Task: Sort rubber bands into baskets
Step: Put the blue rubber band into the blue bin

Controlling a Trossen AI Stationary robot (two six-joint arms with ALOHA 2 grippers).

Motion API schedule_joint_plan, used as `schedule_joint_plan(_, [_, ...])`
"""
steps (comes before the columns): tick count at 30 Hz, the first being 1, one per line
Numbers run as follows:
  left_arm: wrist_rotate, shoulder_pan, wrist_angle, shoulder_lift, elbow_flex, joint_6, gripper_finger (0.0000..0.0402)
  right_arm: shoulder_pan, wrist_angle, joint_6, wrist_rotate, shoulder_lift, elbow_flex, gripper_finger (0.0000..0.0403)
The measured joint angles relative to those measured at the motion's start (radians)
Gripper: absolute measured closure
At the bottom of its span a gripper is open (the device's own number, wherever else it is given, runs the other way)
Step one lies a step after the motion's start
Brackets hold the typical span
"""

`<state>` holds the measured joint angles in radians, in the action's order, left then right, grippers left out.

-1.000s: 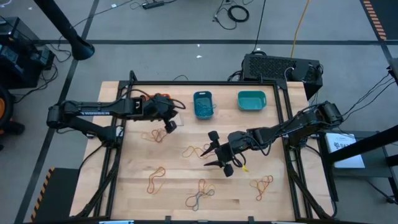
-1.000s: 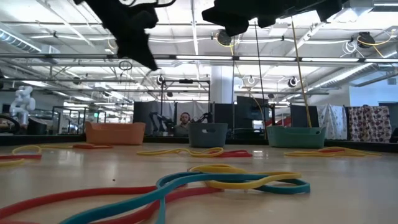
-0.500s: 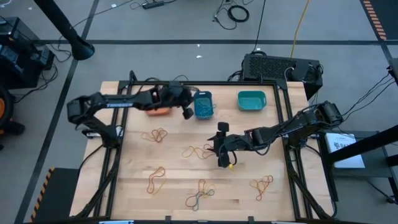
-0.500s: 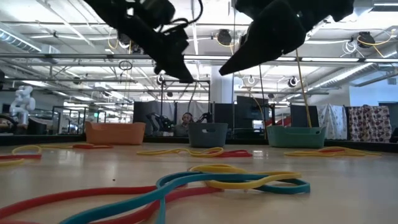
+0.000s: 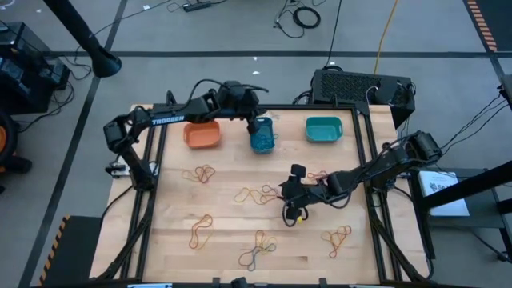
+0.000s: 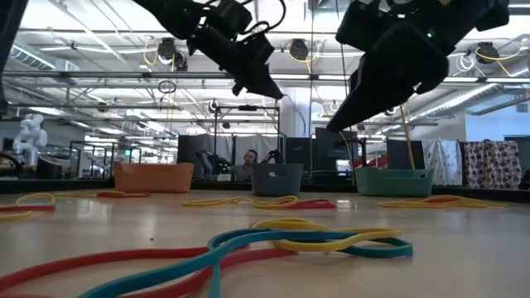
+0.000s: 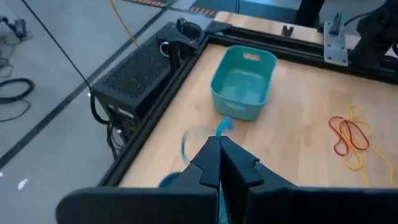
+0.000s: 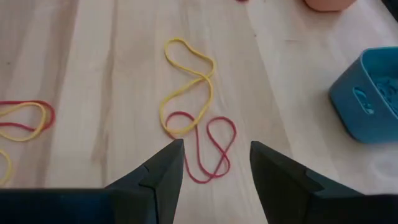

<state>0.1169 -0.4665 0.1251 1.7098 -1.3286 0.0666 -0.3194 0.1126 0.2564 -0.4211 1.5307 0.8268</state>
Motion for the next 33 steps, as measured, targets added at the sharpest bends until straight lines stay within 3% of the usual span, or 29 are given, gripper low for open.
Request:
schedule_joint_plan(11, [-0.05,0.009,0.157,0.068,0.011,-0.001,0.0399,-0.04,-0.014,0.02,-0.001,0.0,0.0,0.0225])
schedule_joint_plan(18, [-0.043,0.024,0.173,0.13,0.012,0.001,0.0397,-0.042,-0.033,-0.007,-0.003,0.0,0.0,0.0225])
schedule_joint_plan(33, [-0.066,0.03,0.172,0.105,-0.031,0.071,0.0299,-0.041,-0.029,-0.018,-0.001,0.0,0.0,0.0225])
